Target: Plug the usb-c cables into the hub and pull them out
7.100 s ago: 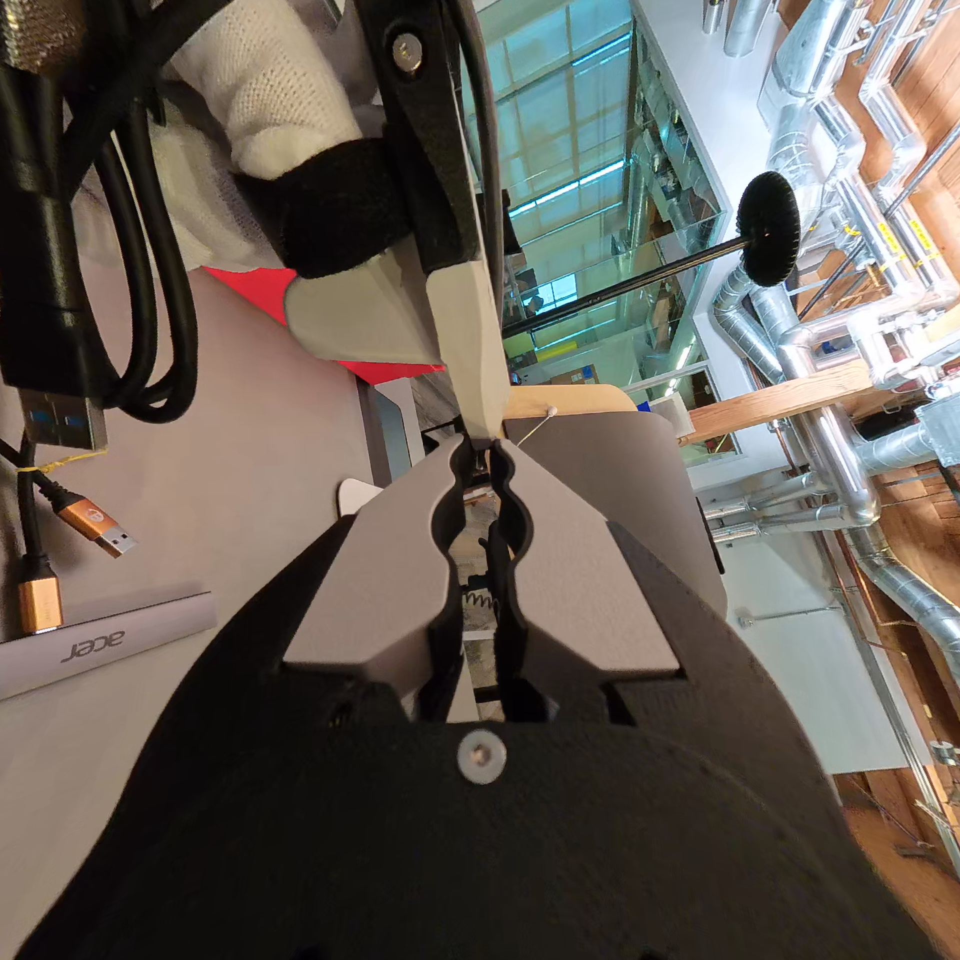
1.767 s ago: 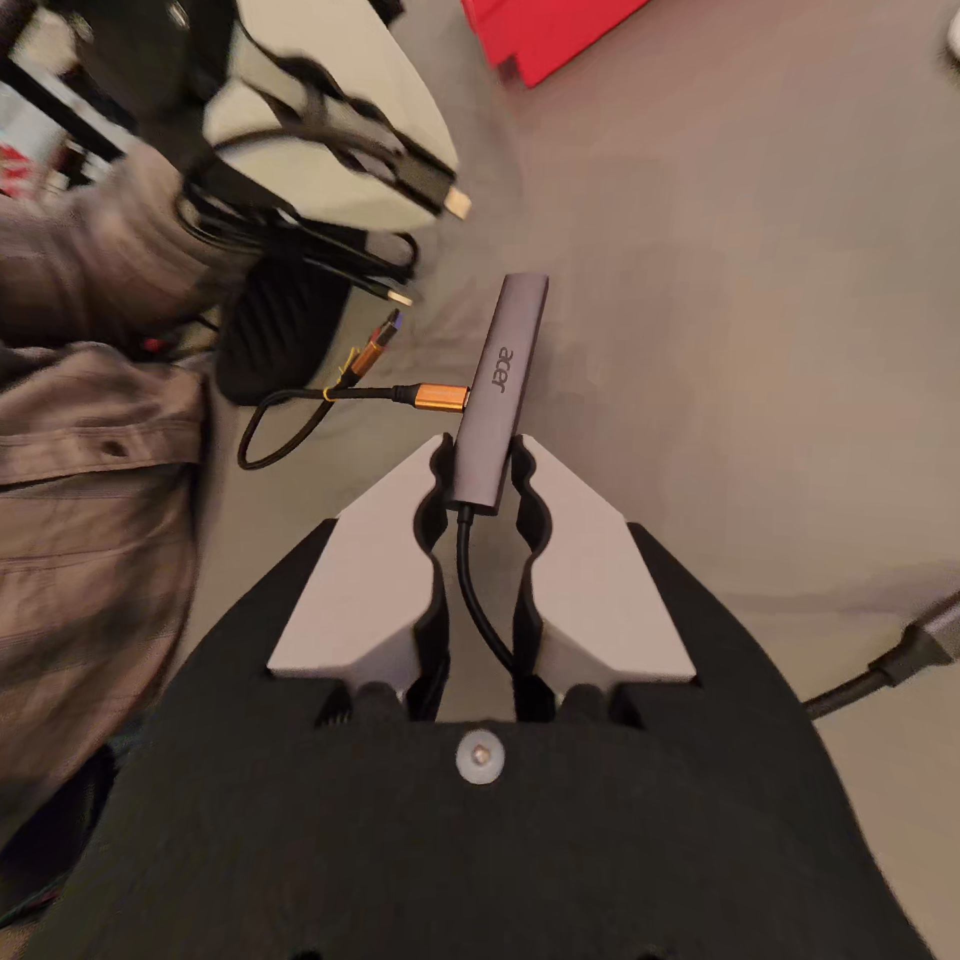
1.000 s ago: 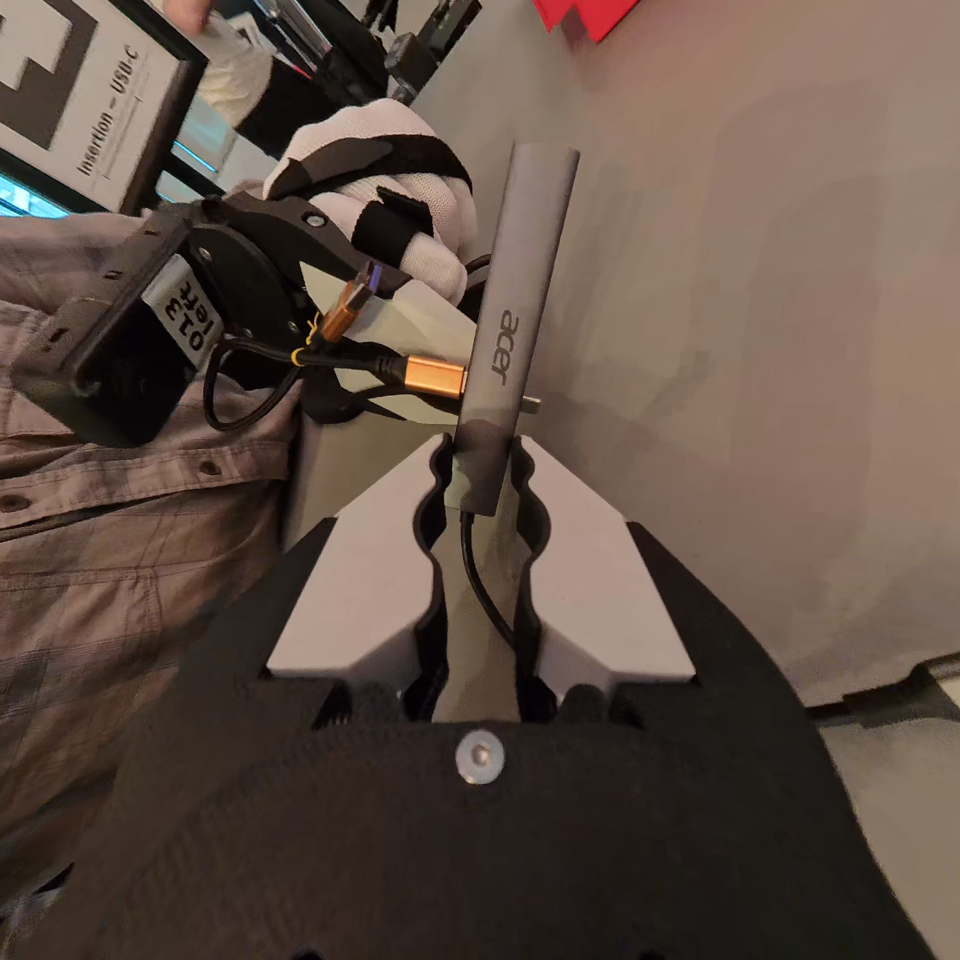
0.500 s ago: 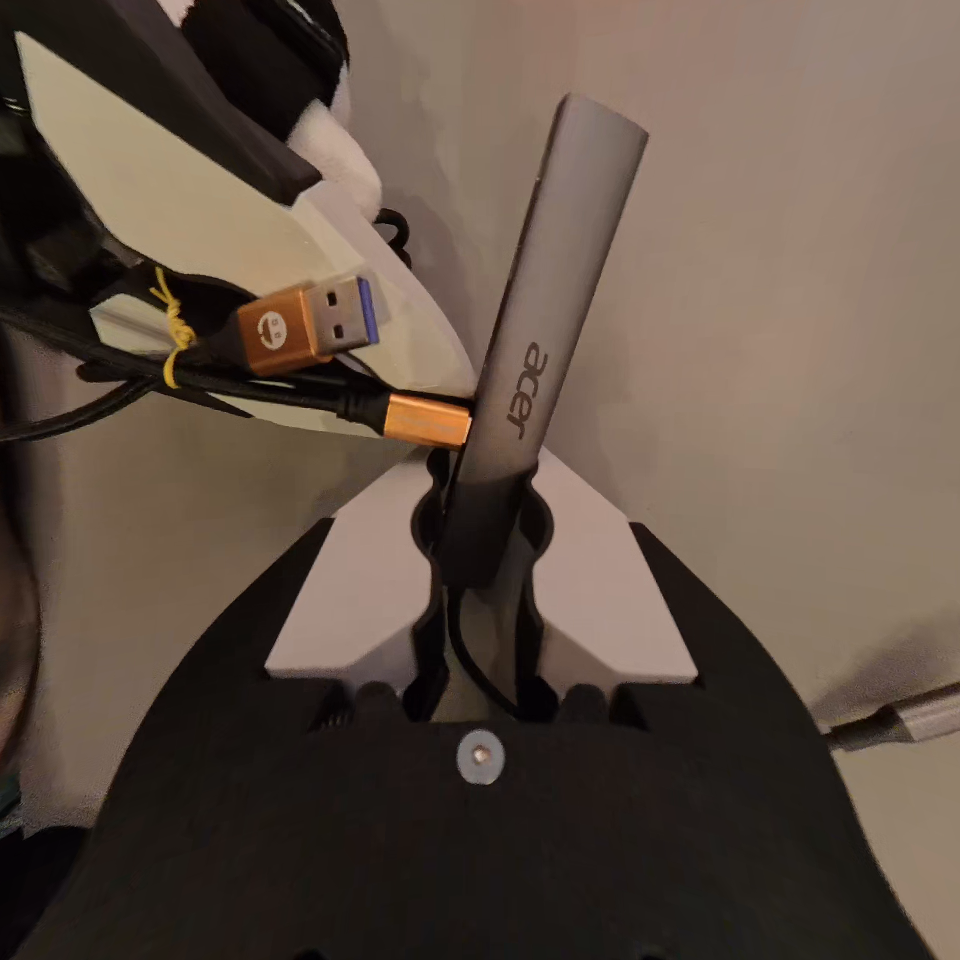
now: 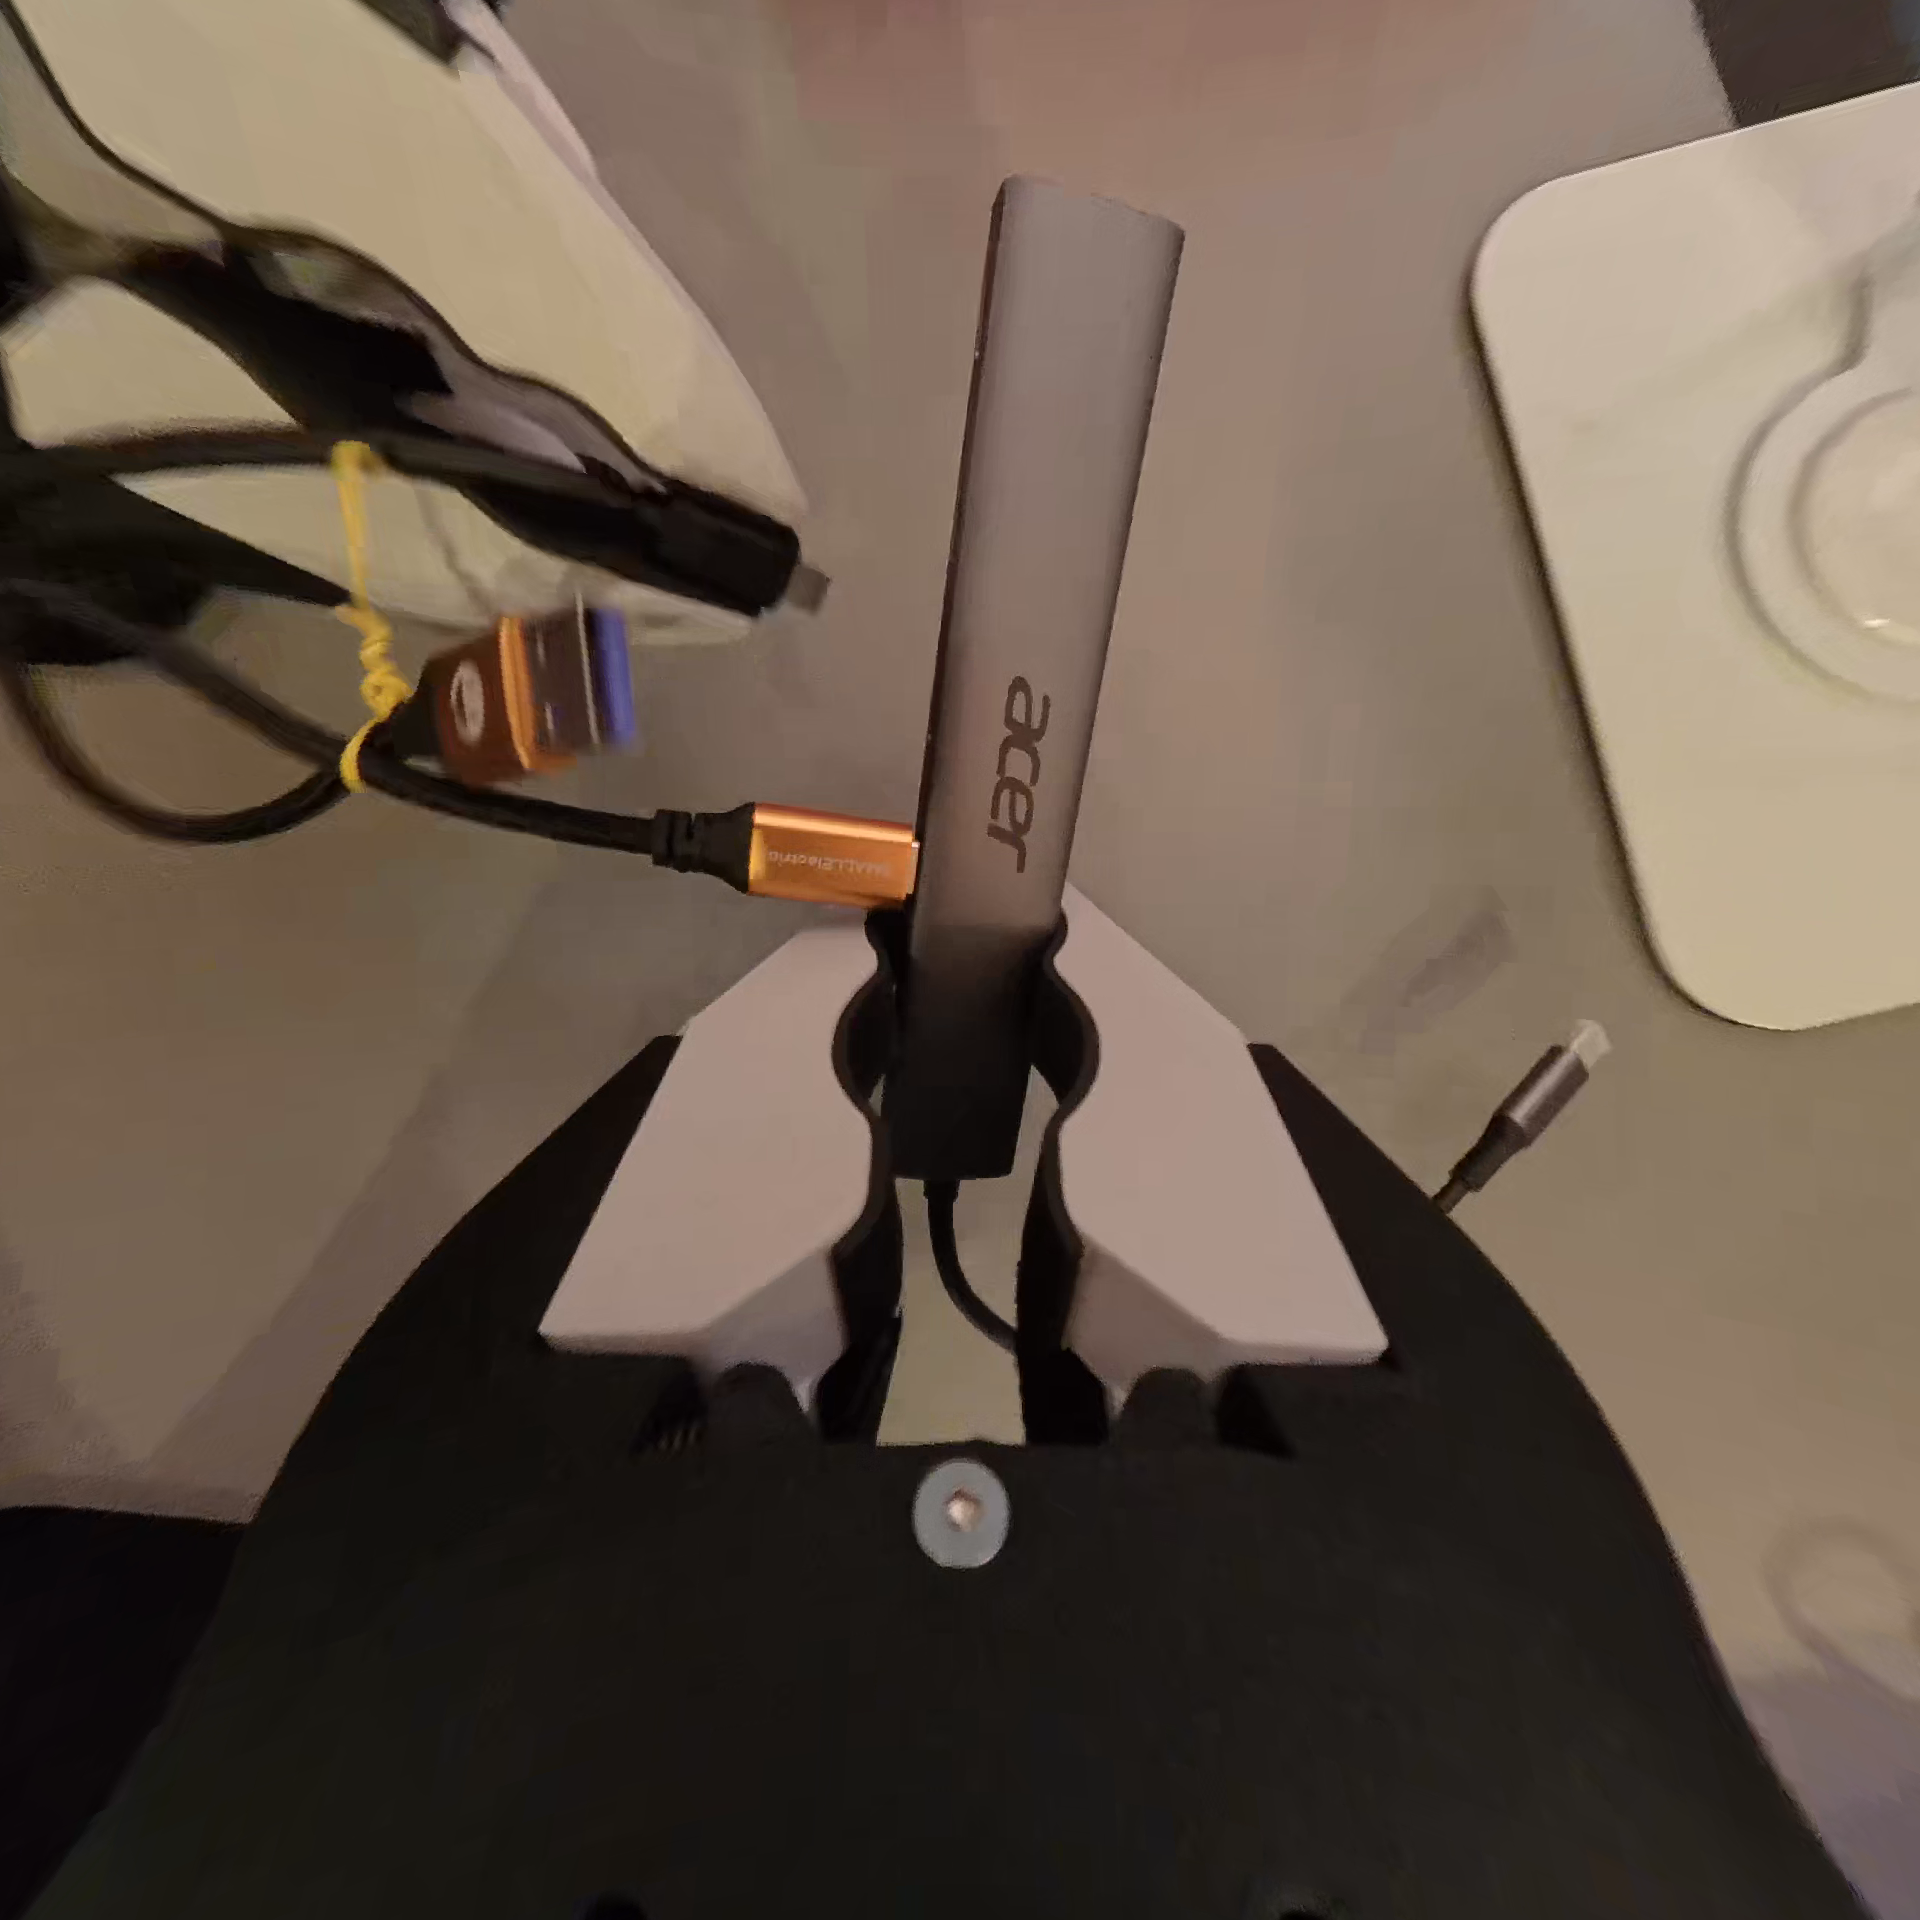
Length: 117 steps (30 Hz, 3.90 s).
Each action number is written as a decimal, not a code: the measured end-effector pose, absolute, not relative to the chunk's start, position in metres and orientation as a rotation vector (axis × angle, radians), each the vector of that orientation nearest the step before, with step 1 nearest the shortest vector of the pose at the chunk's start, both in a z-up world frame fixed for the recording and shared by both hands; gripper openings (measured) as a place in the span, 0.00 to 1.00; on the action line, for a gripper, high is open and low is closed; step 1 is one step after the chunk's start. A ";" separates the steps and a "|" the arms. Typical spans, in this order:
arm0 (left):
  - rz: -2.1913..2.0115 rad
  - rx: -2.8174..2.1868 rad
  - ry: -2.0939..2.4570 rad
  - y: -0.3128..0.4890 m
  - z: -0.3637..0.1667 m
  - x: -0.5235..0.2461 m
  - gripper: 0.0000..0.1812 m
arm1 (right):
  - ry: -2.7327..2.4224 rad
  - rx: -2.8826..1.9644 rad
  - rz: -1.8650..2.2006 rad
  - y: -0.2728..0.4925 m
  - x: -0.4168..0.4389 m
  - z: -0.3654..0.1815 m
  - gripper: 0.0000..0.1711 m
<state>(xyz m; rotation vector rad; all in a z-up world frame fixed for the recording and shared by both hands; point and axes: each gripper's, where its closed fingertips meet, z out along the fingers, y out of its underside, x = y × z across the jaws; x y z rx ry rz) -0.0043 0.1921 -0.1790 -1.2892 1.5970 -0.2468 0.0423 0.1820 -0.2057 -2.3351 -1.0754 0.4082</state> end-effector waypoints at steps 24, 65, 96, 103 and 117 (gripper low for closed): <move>-0.521 -1.306 1.018 0.244 -0.089 0.006 0.07 | -0.879 -2.248 0.531 0.229 0.018 -0.160 0.10; -0.423 -1.216 1.015 0.240 -0.080 -0.005 0.08 | -1.013 -2.198 0.333 0.219 0.010 -0.138 0.10; -0.655 -1.671 1.210 0.224 -0.141 -0.058 0.22 | -1.099 -2.340 0.190 0.197 0.039 -0.221 0.10; -0.568 -1.714 1.068 0.244 -0.144 -0.117 0.20 | -1.159 -2.426 0.232 0.182 0.029 -0.263 0.10; -0.406 -1.608 0.391 0.327 -0.091 -0.215 0.03 | -1.136 -2.352 0.167 0.178 0.016 -0.247 0.09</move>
